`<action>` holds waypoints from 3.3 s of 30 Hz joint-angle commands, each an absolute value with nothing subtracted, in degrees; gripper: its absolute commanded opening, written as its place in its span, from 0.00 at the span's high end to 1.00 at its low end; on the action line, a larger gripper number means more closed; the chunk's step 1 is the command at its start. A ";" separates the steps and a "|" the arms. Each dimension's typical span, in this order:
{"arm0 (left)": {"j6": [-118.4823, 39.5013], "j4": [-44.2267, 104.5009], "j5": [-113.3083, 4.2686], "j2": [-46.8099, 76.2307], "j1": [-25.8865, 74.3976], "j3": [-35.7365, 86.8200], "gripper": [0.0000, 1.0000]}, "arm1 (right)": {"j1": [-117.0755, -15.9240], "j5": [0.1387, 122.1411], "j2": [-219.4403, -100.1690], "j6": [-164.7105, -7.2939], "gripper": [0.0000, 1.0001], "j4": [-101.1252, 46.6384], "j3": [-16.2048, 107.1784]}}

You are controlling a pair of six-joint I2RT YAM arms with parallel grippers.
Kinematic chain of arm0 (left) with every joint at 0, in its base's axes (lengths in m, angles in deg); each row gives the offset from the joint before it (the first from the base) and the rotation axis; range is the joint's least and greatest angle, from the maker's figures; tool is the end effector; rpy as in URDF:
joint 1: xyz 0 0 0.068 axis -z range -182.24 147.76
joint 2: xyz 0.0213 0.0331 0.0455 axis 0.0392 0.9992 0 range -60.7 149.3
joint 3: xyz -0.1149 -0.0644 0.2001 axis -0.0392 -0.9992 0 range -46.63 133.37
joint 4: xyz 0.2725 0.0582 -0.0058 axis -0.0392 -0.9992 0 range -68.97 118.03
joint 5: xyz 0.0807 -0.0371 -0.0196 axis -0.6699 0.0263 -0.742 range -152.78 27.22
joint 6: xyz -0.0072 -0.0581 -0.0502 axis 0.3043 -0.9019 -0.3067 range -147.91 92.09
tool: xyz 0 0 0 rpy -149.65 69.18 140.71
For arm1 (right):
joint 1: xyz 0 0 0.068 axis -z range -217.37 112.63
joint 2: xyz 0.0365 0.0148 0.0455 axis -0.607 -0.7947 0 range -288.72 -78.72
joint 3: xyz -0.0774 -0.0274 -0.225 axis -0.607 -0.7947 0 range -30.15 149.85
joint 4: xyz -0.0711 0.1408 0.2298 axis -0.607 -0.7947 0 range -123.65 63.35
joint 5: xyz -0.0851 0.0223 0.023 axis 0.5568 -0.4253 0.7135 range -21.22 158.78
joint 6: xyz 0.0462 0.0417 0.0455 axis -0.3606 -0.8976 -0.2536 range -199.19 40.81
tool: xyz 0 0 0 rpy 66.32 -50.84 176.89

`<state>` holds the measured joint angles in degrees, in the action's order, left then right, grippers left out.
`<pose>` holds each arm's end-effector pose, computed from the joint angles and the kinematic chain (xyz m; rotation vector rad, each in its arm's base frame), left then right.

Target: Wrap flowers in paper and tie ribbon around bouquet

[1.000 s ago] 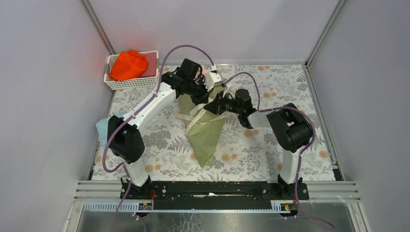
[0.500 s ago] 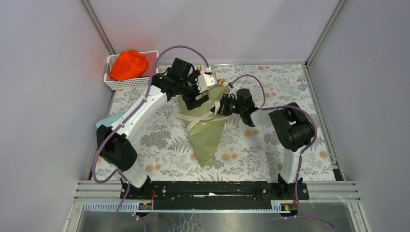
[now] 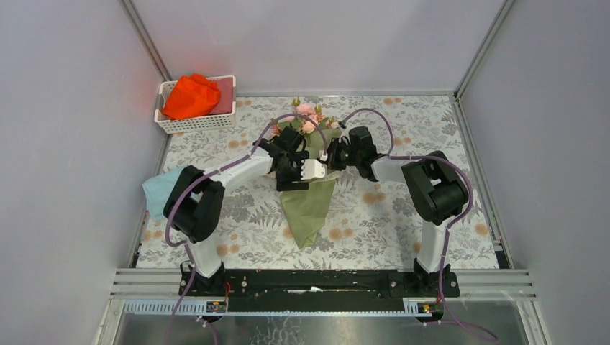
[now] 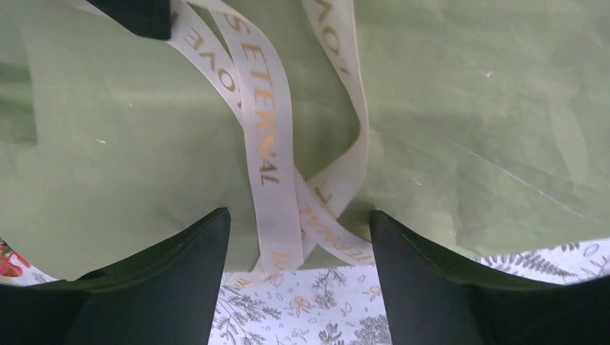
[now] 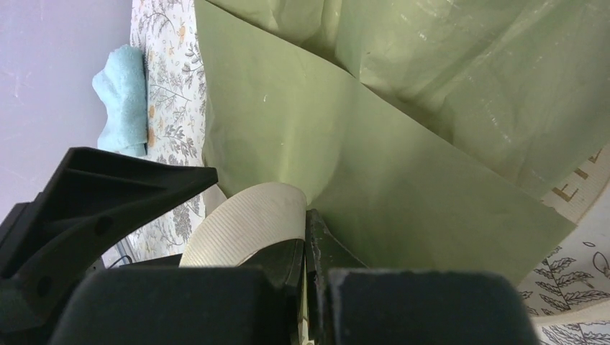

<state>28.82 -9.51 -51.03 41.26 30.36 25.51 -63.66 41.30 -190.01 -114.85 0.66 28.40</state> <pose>0.3121 -0.2155 0.1315 1.9442 1.8877 -0.1592 0.3721 0.2176 0.0972 -0.1543 2.1556 1.1424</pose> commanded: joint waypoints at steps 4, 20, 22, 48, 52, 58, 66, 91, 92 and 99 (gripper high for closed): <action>30.15 -3.11 -46.60 38.90 30.50 26.89 0.27 | -61.41 44.57 -191.71 -118.96 1.00 -3.72 32.96; 24.66 -7.95 -49.13 43.59 23.29 33.25 0.49 | -60.31 49.25 -193.70 -119.62 1.00 -5.82 34.13; 25.04 -10.10 -47.25 44.27 22.76 34.08 0.50 | -60.32 49.65 -193.64 -119.40 1.00 -5.97 34.15; 25.02 0.97 -51.71 44.51 28.51 24.02 0.53 | -60.40 49.76 -192.04 -115.51 1.00 -9.65 34.71; 25.13 1.87 -52.49 44.82 28.52 23.07 0.73 | -60.39 49.72 -191.38 -113.43 1.00 -11.20 35.00; 22.18 9.14 -57.57 42.52 28.52 20.99 1.00 | -61.47 45.21 -192.11 -103.82 1.00 -18.25 38.29; 13.64 4.60 -53.56 35.73 28.50 27.18 1.00 | -63.65 32.53 -194.98 -85.93 1.00 -37.22 47.10; 4.70 1.50 -51.30 33.90 28.44 28.51 1.00 | -57.06 54.20 -186.36 -82.16 0.47 -57.43 59.37; 4.16 1.61 -51.32 34.09 28.48 28.63 1.00 | -57.13 54.12 -185.13 -82.20 0.51 -56.08 57.66; 0.39 2.45 -51.84 35.66 28.49 29.38 1.00 | -64.69 37.65 -160.96 -85.57 0.64 -8.16 18.56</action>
<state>3.57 1.01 -51.71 34.57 28.54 28.11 -58.74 45.80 -172.68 -82.02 -36.91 34.34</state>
